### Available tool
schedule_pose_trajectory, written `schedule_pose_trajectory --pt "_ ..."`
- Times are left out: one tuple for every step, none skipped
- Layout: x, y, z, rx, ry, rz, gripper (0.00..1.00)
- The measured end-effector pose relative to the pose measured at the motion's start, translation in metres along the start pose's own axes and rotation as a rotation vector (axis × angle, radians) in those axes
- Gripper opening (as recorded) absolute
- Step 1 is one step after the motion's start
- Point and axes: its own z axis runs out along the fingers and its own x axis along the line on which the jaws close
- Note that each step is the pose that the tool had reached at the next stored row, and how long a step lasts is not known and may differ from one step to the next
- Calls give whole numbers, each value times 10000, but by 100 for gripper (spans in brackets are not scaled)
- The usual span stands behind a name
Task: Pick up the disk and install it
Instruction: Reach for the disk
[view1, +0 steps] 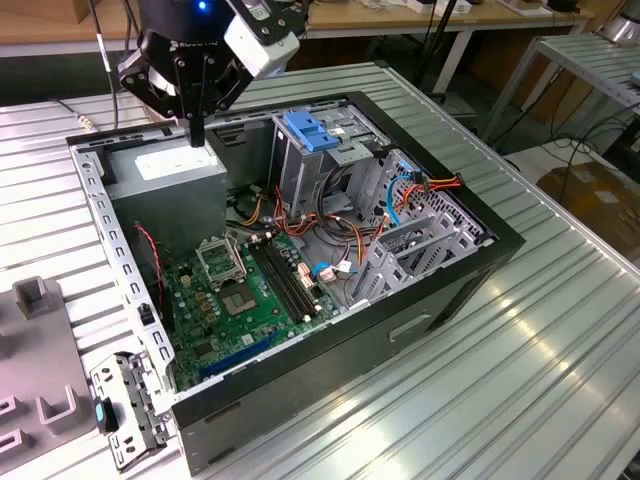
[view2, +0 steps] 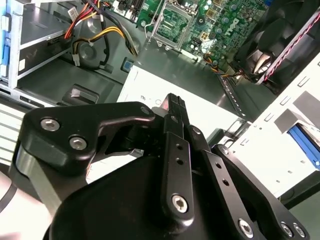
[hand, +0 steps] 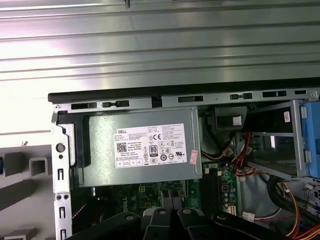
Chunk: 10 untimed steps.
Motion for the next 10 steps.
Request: schedule_pose_trajectory --pt "5 0 0 0 0 0 11" --pt "10 -1 0 -1 0 0 11" --pt "17 -1 0 0 0 0 11" --pt "23 -2 -1 0 0 0 11" --pt "28 -2 0 -1 0 0 11" --pt "38 -3 -1 -1 -1 0 11" --pt "48 -4 -1 -1 -1 0 11" --pt "62 -5 -1 -1 0 1 11" --pt "74 -6 -2 0 0 1 11" --pt "86 -7 -2 0 0 0 11"
